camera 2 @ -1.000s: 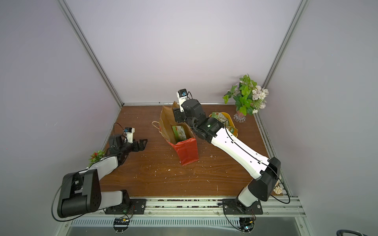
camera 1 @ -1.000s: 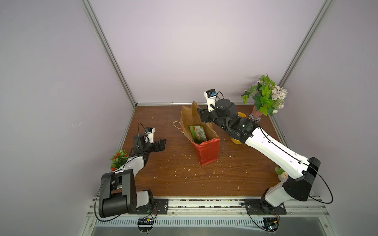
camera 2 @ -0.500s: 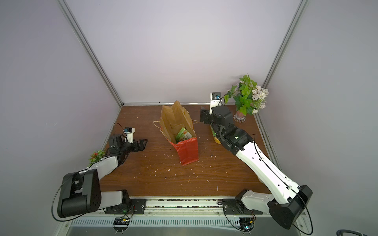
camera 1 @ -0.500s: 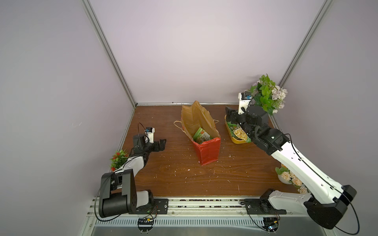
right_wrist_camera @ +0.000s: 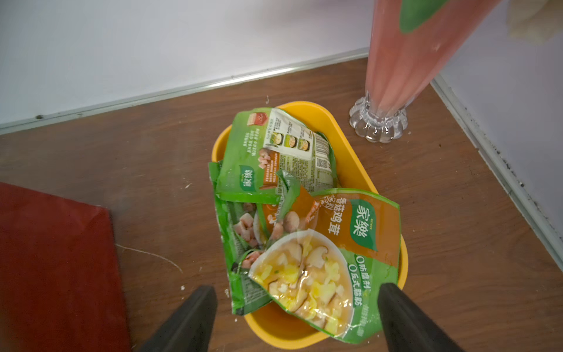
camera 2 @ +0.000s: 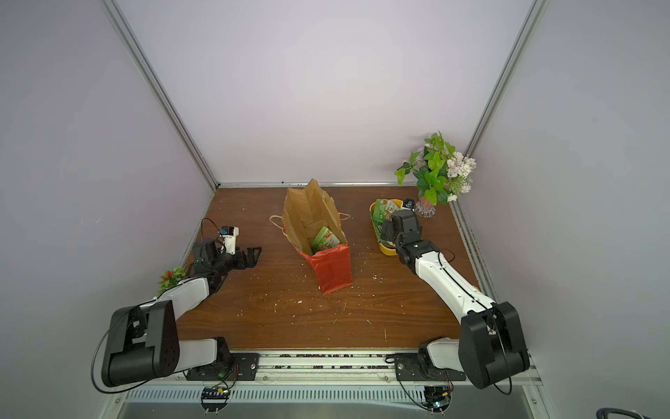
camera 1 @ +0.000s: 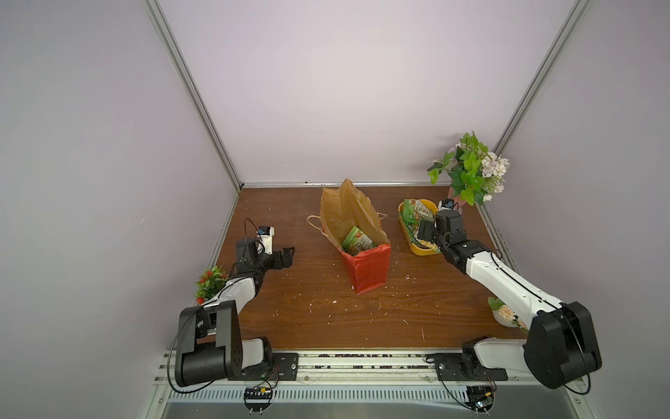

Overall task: Place the condiment packets inside the bag
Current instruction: Pick up the condiment packet from the storage box.

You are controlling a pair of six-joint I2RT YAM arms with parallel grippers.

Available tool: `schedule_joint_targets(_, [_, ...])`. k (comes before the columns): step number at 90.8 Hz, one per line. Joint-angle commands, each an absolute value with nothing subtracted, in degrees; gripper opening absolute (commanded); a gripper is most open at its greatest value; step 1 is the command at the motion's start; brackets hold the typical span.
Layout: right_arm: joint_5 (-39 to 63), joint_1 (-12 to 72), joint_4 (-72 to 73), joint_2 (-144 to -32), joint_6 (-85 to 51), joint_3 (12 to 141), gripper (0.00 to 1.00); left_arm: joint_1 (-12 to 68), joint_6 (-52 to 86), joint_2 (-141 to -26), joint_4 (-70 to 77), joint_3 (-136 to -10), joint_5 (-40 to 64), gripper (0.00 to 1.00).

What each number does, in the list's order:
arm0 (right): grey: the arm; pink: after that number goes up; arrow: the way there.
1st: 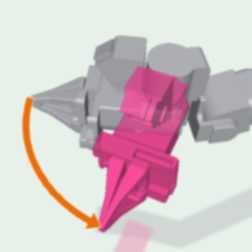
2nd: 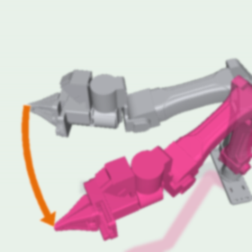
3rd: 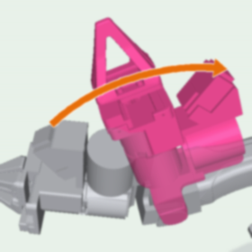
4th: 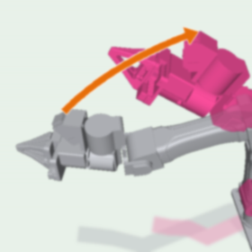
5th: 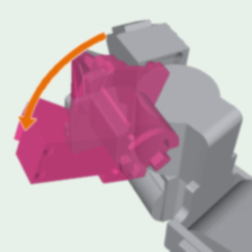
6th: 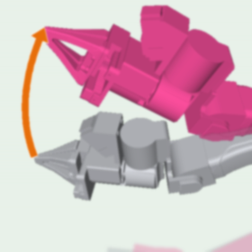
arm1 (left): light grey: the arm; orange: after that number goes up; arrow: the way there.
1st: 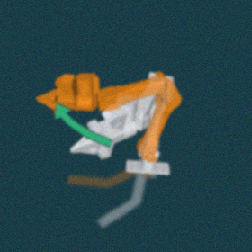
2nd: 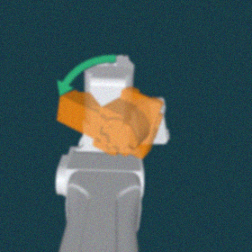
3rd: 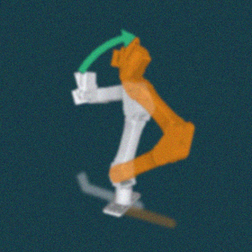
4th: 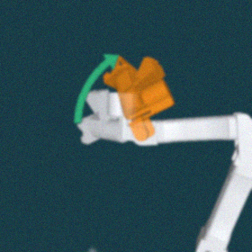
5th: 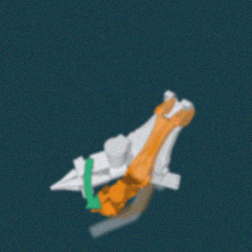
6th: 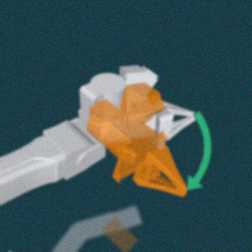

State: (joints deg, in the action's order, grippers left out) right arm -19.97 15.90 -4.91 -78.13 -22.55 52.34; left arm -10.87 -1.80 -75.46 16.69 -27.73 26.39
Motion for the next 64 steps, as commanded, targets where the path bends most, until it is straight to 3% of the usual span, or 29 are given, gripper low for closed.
schedule_joint_targets(1, [-19.22,14.79,1.18,-79.69,-24.64,52.74,0.86,-11.43,-2.68,-74.88,15.91,-27.73,26.72,0.99])
schedule_joint_targets(41, [-20.24,13.03,4.33,-93.2,-24.92,59.86,0.84,-11.43,-2.81,-74.36,16.08,-27.45,26.8,0.99])
schedule_joint_targets(64, [-19.91,13.01,4.43,-97.82,-25.37,61.95,0.75,-11.43,-2.95,-74.28,16.08,-27.42,26.72,0.98])
